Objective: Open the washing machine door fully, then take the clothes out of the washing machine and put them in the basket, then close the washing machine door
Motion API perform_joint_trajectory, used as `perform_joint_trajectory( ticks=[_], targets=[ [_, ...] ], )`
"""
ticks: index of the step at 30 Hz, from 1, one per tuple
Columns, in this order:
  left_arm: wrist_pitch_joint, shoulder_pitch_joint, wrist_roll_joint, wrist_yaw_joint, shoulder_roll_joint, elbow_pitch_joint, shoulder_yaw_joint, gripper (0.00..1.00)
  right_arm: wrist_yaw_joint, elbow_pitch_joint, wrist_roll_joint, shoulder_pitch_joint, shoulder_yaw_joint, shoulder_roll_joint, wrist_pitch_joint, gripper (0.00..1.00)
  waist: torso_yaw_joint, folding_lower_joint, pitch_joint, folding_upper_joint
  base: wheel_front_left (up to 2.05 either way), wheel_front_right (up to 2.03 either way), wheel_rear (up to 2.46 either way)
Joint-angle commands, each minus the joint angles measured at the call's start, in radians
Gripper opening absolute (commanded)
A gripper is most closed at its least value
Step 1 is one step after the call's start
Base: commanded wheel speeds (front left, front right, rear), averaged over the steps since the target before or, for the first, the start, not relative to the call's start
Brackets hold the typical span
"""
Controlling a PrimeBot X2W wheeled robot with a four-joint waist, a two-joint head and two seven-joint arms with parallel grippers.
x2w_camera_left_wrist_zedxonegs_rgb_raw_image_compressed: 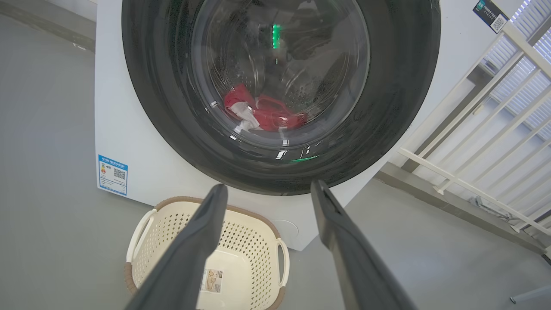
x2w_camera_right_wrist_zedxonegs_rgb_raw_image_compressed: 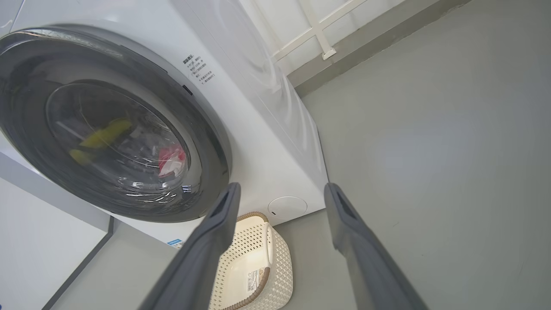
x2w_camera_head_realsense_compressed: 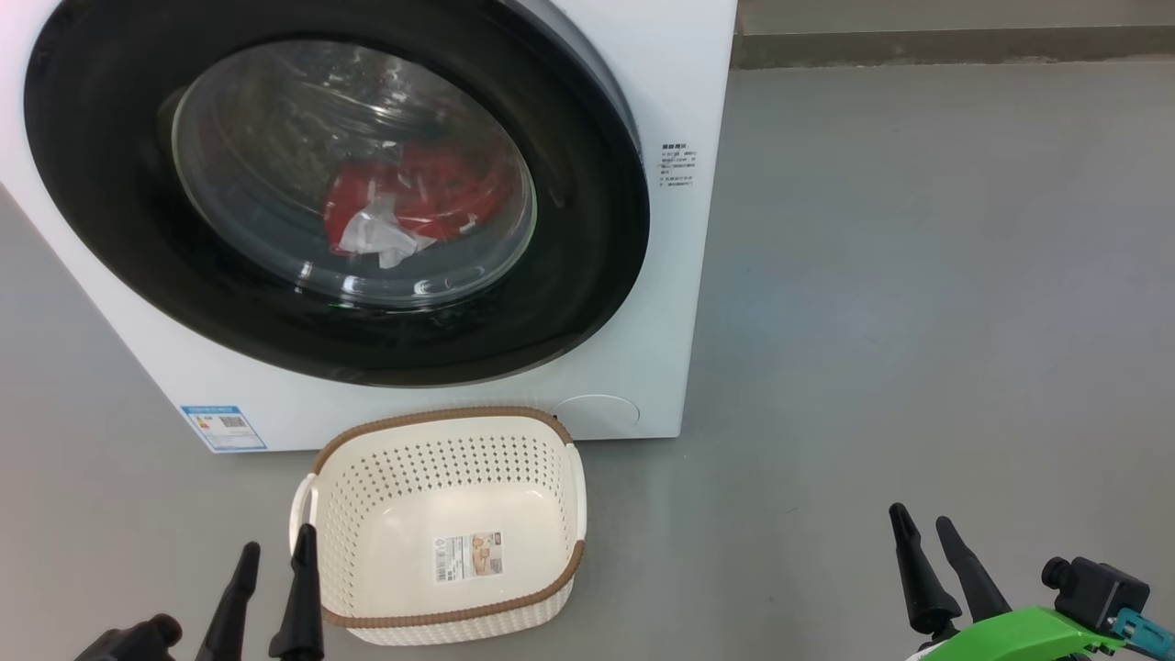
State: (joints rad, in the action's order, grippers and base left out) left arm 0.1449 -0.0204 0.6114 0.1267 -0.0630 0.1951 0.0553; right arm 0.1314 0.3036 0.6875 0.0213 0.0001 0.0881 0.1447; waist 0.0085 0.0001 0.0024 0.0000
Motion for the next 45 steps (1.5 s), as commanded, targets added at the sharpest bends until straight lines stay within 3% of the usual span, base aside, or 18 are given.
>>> perform_joint_trajectory(
  ticks=[1, 37, 45],
  targets=[
    [0.015, 0.006, -0.024, 0.003, -0.019, -0.031, -0.021, 1.00, -0.001, -0.028, -0.023, 0.013, 0.025, 0.010, 0.015, 1.00, 0.000, 0.0000, 0.000, 0.0000, 0.00, 0.00, 0.00],
    [0.117, -0.017, -0.389, 0.004, -0.025, -0.029, -0.014, 1.00, -0.001, -0.036, -0.390, -0.015, 0.042, 0.022, 0.117, 1.00, -0.006, 0.0000, 0.000, 0.0000, 0.00, 0.00, 0.00],
    [0.117, -0.012, -0.376, 0.004, -0.016, -0.010, -0.039, 1.00, -0.001, -0.037, -0.397, -0.017, 0.014, 0.012, 0.117, 1.00, -0.009, 0.0000, 0.003, 0.0000, 0.00, 0.00, 0.00]
  ],
)
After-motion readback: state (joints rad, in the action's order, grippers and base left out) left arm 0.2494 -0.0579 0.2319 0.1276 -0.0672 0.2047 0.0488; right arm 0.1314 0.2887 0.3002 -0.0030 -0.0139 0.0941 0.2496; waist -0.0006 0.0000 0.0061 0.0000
